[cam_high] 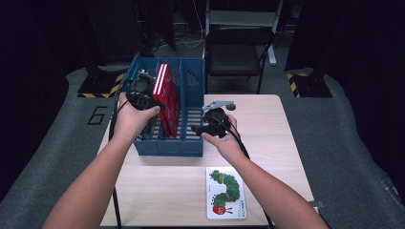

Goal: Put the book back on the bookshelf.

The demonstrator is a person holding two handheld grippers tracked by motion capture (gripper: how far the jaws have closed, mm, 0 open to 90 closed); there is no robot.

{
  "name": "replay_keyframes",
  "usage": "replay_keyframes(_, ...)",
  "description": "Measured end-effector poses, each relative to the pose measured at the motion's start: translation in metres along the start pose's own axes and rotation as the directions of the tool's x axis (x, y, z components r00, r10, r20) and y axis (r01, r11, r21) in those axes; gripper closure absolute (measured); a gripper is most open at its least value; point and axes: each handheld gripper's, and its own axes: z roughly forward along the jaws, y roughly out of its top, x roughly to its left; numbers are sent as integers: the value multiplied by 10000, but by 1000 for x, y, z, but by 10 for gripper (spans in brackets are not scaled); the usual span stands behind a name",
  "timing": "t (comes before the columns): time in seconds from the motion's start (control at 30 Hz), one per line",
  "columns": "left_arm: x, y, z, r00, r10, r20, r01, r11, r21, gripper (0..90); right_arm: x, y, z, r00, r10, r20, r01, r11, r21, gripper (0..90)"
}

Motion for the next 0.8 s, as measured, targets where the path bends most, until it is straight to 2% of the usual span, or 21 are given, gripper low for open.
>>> replay_keyframes(0.07,-1,-4,1,9995,159,280,-162,9998,98,408,1,-1,-2,10000,-50,6,50,10000,-20,383)
replay_keyframes(0.17,-3,-12,2,9982,195,575,-201,9997,106,393,1,-5,-6,9999,-69,-72,69,10000,-18,378)
replay_keyframes(0.3,-4,-23,3,9961,257,844,-248,9996,-121,393,0,-11,-12,9999,22,-156,-22,10000,14,374)
replay_keyframes(0.43,-5,-34,5,9945,363,979,-357,9993,-84,394,-2,-18,-17,9997,112,-215,-112,9999,8,368)
replay_keyframes(0.63,-7,-45,5,9910,479,1246,-448,9986,-276,399,-5,-26,-25,9994,274,-219,-274,9996,-3,367)
replay_keyframes(0.8,-12,-62,11,9852,566,1619,-506,9979,-411,399,-7,-38,-31,9997,231,-87,-232,9997,-44,367)
